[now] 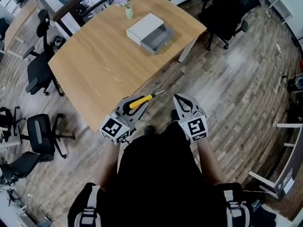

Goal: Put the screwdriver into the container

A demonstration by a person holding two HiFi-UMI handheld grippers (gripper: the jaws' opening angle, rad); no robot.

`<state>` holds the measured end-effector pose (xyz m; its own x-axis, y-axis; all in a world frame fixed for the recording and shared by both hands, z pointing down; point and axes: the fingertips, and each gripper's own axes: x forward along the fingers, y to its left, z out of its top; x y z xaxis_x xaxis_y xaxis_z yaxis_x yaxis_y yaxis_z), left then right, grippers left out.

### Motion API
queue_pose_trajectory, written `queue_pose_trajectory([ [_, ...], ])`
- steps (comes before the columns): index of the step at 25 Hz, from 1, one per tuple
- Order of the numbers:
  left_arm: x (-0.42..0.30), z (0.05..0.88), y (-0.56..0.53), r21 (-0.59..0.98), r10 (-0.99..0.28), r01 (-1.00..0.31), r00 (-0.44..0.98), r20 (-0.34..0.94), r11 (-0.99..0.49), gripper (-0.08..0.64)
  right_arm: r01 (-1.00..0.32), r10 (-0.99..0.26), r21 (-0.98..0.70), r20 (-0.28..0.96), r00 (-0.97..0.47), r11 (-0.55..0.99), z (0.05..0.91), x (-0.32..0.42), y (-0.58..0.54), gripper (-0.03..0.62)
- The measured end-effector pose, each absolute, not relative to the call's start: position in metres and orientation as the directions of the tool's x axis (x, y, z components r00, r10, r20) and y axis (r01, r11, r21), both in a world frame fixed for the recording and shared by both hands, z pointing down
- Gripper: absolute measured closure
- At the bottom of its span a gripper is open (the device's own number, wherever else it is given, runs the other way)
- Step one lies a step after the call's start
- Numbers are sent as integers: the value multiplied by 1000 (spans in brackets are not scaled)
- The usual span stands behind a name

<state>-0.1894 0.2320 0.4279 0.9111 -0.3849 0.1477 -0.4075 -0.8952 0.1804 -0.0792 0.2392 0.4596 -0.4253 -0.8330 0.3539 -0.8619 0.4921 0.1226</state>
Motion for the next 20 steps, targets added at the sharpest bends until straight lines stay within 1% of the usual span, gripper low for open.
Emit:
queue_pose_trajectory([
  [20, -94, 418, 198, 164, -502, -528, 847, 176, -833, 468, -792, -769, 108, 348, -536, 601, 460, 15, 189, 568],
])
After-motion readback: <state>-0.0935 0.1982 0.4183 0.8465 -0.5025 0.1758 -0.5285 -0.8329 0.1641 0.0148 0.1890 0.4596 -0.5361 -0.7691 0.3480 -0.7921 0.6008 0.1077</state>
